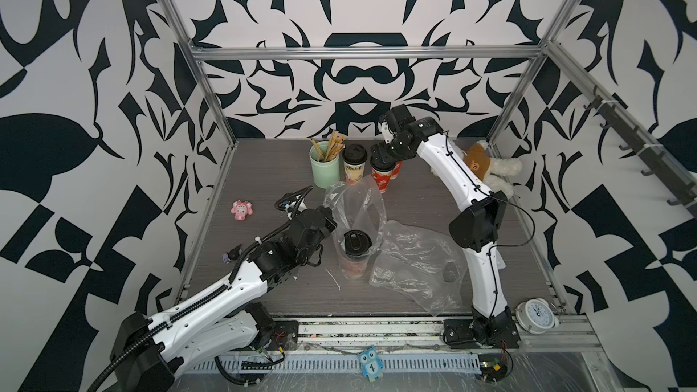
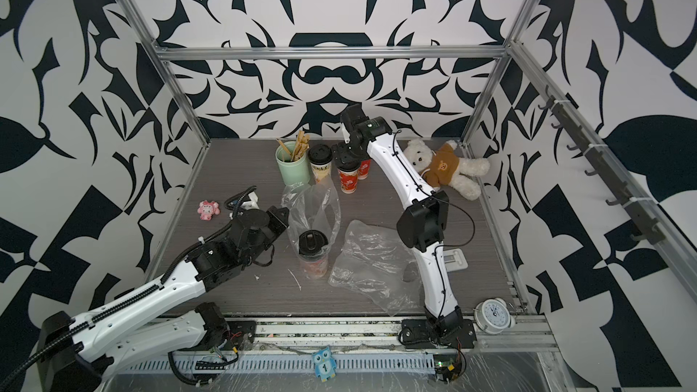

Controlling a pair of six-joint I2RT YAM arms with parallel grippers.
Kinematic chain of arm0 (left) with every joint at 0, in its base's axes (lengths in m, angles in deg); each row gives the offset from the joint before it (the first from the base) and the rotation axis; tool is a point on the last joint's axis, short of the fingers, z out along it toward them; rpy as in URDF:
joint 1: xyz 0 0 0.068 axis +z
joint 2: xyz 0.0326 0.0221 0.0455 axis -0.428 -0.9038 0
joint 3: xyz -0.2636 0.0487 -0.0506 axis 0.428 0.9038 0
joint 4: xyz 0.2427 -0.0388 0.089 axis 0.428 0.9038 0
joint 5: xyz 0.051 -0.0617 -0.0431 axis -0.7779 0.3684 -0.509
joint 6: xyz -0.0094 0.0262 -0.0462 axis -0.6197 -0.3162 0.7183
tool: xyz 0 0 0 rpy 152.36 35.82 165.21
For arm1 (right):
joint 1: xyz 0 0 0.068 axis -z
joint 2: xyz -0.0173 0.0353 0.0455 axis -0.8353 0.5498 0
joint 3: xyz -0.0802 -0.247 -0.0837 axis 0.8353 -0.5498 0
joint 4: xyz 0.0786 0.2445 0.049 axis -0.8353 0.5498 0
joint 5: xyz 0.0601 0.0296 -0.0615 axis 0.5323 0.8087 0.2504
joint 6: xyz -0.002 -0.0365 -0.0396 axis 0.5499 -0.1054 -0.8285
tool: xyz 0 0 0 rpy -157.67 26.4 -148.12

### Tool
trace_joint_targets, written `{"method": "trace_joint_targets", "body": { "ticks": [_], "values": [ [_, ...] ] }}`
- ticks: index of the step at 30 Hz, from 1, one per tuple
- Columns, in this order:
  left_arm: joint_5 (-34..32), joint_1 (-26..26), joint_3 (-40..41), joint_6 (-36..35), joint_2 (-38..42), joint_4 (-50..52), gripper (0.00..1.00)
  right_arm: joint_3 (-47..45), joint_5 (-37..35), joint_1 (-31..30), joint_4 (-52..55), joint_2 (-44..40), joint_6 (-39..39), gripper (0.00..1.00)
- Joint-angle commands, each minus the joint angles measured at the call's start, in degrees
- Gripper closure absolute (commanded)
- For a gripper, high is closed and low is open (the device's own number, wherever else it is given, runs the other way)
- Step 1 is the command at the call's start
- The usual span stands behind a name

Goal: Pack milk tea into plastic carrier bags
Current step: Pick up the milk tea cup at the center of the board.

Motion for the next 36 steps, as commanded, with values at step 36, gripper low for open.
{"method": "trace_joint_targets", "body": {
  "ticks": [36],
  "values": [
    [-1.93,0.15,-0.27,-0.45,1.09,1.22,1.0,4.76,-1.99,-1.01,3.64,2.3,-0.84,0.27]
  ]
}}
